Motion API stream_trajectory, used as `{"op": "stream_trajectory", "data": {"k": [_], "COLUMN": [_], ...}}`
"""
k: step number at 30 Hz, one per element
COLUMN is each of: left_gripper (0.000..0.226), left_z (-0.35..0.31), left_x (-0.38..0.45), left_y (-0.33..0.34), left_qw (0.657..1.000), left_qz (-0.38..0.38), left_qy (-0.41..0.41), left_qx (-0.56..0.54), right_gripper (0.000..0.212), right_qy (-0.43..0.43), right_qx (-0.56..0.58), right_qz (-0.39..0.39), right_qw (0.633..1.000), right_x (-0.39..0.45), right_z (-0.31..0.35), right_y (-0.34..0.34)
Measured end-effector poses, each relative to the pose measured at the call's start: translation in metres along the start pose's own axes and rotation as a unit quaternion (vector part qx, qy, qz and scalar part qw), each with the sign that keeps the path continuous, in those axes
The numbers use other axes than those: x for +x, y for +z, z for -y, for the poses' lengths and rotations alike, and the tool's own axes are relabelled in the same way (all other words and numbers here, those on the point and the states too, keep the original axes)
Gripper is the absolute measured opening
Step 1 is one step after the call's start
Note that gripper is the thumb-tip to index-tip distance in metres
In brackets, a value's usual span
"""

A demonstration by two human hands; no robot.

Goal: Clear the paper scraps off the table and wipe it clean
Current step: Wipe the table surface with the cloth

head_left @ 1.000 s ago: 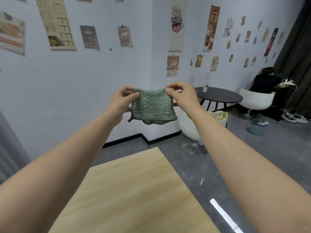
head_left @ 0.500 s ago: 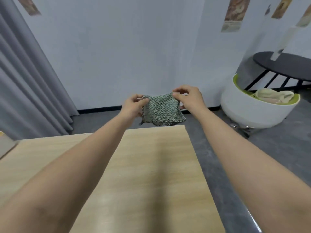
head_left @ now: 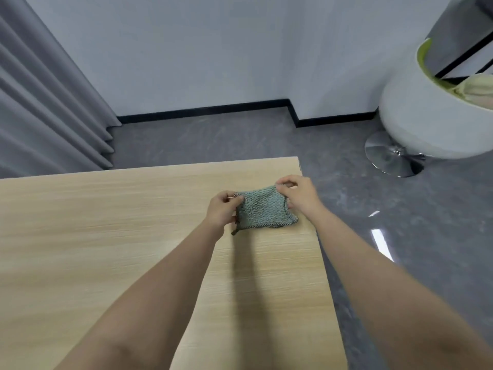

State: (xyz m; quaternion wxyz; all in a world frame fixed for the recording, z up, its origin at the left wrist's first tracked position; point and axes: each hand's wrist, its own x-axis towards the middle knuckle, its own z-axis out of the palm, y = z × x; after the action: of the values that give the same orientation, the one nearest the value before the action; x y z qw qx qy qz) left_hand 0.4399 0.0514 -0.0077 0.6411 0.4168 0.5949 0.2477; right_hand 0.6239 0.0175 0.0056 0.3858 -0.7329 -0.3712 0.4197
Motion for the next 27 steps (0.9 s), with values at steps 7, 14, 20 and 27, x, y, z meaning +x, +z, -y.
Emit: {"op": "stream_trajectory", "data": {"k": [7, 14, 20, 27], "left_gripper": [0.038, 0.065, 0.058, 0.057], "left_z": [0.055, 0.108, 0.113, 0.112], "left_x": [0.007, 0.0, 0.001, 0.002], "left_y": [-0.006, -0.029, -0.026, -0.026], "left_qw": [0.928, 0.8, 0.795, 0.8], "left_qz": [-0.113, -0.095, -0.111, -0.116], "left_qy": [0.163, 0.158, 0.147, 0.148], "left_qx": [0.315, 0.571, 0.579, 0.57], "right_gripper": [0.037, 0.056, 0.065, 0.063], "right_qy": [-0.091, -0.271, -0.272, -0.312], "right_qx": [-0.29, -0.491, -0.541, -0.54], "right_qz": [-0.02, 0.123, 0.128, 0.132], "right_qw": [0.952, 0.819, 0.785, 0.77], "right_x": [0.012, 0.009, 0.023, 0.024], "right_z": [-0.059, -0.079, -0.09, -0.094], "right_y": [0.007, 0.032, 0.045, 0.062]}}
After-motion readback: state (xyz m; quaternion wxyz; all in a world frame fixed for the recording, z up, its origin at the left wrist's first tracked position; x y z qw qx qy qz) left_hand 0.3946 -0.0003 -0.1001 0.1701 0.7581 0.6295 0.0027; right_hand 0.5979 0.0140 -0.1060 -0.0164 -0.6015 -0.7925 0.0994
